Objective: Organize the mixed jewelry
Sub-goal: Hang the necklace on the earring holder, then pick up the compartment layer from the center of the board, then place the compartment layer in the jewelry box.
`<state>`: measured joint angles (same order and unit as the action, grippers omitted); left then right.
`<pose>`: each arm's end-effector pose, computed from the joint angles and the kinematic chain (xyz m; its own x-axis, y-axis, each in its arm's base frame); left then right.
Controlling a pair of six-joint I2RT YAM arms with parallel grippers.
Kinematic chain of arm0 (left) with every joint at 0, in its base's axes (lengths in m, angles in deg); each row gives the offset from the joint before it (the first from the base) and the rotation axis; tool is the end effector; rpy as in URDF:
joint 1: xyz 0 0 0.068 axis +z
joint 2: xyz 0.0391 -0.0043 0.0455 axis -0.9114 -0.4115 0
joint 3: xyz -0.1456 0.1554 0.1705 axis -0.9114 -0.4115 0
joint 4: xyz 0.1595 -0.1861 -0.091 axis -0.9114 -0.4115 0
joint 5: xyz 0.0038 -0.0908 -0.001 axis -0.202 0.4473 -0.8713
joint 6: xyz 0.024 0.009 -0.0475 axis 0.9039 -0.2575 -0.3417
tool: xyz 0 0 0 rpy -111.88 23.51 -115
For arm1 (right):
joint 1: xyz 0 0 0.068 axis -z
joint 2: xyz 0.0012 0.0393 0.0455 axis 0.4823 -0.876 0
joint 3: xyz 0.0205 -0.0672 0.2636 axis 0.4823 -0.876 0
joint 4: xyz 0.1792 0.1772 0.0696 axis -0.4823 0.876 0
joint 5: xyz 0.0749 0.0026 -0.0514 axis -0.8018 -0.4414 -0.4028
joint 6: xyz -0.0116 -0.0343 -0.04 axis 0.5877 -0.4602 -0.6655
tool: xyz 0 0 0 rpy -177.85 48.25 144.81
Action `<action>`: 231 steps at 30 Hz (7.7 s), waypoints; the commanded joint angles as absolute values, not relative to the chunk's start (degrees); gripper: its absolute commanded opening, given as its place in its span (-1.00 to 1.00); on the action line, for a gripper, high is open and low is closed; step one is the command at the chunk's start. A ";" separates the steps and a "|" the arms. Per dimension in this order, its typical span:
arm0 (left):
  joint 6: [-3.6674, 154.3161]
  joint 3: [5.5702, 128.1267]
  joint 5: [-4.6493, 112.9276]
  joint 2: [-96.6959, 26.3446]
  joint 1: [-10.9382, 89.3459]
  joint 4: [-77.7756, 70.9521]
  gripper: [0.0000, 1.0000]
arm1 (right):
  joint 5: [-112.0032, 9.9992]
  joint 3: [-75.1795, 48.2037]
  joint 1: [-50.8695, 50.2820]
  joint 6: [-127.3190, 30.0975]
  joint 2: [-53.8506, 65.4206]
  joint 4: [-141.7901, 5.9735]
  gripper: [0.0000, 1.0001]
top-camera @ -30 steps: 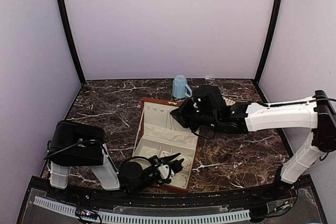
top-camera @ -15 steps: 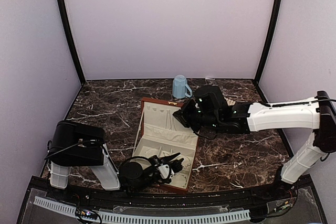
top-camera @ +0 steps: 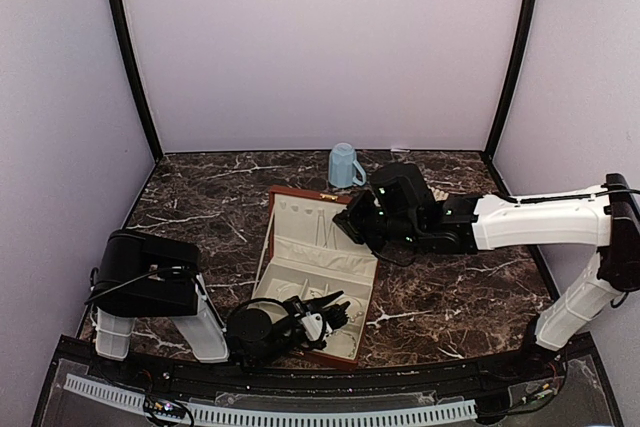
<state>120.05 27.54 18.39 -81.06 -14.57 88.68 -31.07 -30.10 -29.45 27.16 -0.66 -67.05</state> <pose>0.0718 -0.3213 0.1064 0.4499 0.2465 -0.8584 0.6578 0.5587 0.5052 0.1887 0.2910 0.2587 -0.7619 0.6102 -0.2172 0.1656 0.5078 0.8454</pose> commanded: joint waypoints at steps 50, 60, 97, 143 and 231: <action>118.81 27.50 18.59 -83.61 -15.85 84.09 -0.52 | -34.88 -27.17 -28.69 5.88 -4.28 -81.83 -1.00; 118.85 27.44 18.37 -83.61 -15.79 84.22 -0.52 | -29.07 -29.53 -28.90 8.92 -2.55 -80.98 -1.00; 118.90 27.11 17.77 -83.74 -15.83 85.31 -0.52 | -23.66 -32.74 -30.20 17.40 -0.09 -71.64 -1.00; 123.71 36.63 13.38 -74.90 -15.88 75.10 -0.07 | -30.90 -39.46 -29.89 -4.27 17.59 -61.67 -0.19; 63.44 37.20 48.02 -18.31 26.54 -10.57 0.37 | -30.30 -38.73 8.61 -22.09 -0.86 -40.69 -1.00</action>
<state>62.65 37.57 47.57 -19.91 25.80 -9.11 -30.04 -37.70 8.28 -22.00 -5.27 -44.32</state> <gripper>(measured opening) 0.687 0.037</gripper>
